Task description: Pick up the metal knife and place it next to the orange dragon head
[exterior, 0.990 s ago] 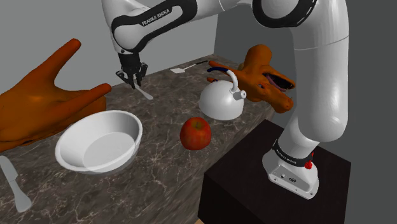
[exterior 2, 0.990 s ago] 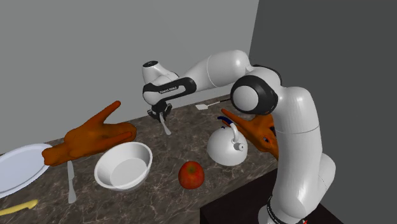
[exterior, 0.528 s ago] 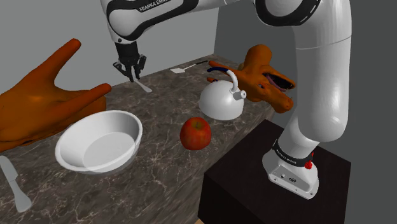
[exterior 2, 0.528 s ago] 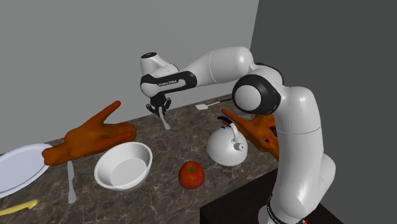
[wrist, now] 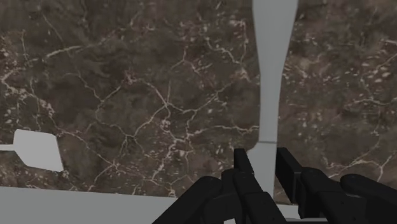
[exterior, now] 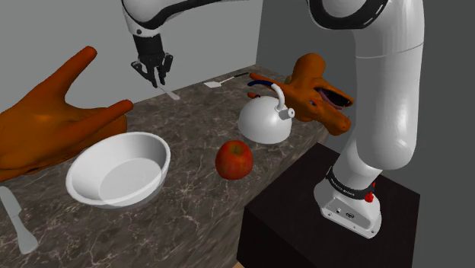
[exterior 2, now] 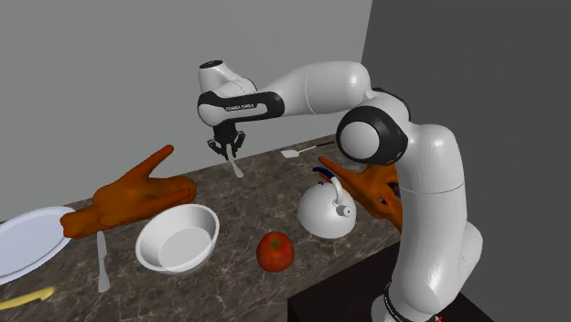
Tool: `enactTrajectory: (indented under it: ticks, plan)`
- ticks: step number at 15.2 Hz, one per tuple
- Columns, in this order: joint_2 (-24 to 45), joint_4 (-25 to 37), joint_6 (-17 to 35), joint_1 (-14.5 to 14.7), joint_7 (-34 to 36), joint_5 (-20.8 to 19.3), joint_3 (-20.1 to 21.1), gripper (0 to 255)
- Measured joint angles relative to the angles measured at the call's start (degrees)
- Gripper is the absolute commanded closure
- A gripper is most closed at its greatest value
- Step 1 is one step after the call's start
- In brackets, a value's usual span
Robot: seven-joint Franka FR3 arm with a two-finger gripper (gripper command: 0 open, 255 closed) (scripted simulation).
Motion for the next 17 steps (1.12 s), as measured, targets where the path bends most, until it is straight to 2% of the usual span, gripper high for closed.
enactTrajectory:
  ticks: [12,17]
  plan:
    - [-0.01,9.41,-9.31,0.78,-1.08,0.35,0.23,255]
    - [1.24,15.17,-13.78,1.47,-1.55,0.12,0.2,255]
